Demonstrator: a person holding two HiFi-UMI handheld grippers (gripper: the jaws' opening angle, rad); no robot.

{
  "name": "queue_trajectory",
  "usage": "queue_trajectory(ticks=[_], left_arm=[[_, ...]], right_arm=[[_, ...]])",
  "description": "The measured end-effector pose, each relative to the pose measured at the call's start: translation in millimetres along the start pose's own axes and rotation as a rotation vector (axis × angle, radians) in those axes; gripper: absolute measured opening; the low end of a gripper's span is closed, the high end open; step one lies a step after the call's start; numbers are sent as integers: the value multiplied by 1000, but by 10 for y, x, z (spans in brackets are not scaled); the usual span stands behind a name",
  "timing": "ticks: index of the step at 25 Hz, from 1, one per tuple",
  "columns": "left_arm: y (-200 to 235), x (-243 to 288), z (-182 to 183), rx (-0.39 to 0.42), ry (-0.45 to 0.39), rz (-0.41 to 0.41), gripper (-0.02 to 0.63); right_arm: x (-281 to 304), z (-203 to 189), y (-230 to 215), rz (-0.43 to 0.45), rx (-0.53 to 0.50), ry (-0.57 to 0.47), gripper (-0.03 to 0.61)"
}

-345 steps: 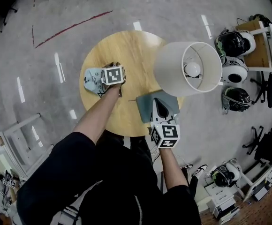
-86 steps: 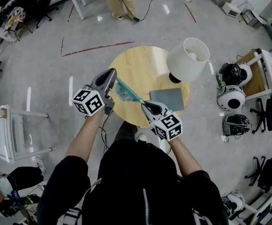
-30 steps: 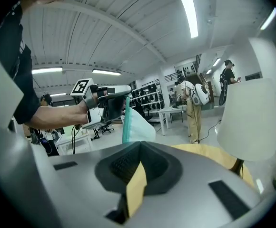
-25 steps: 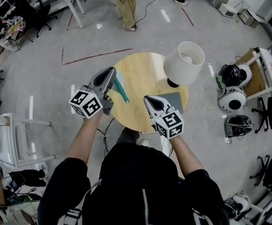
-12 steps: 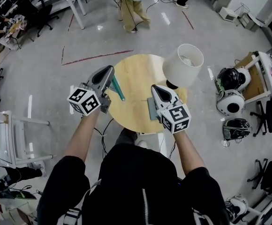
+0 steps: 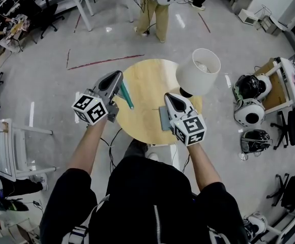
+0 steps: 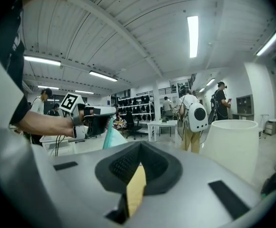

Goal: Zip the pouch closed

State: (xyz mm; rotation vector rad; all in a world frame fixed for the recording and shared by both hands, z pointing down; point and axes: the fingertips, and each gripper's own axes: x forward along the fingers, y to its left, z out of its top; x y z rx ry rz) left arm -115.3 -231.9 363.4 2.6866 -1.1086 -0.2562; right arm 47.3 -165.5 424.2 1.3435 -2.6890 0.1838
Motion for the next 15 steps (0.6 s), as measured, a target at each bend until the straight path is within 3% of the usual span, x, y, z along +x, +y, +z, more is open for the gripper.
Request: queue_trajectory(ticks=[15], left_arm=[[-44,-43,-48,-20,-4,-4,15]], right_arm=[[-35,-44,34,-4,6,5,3]])
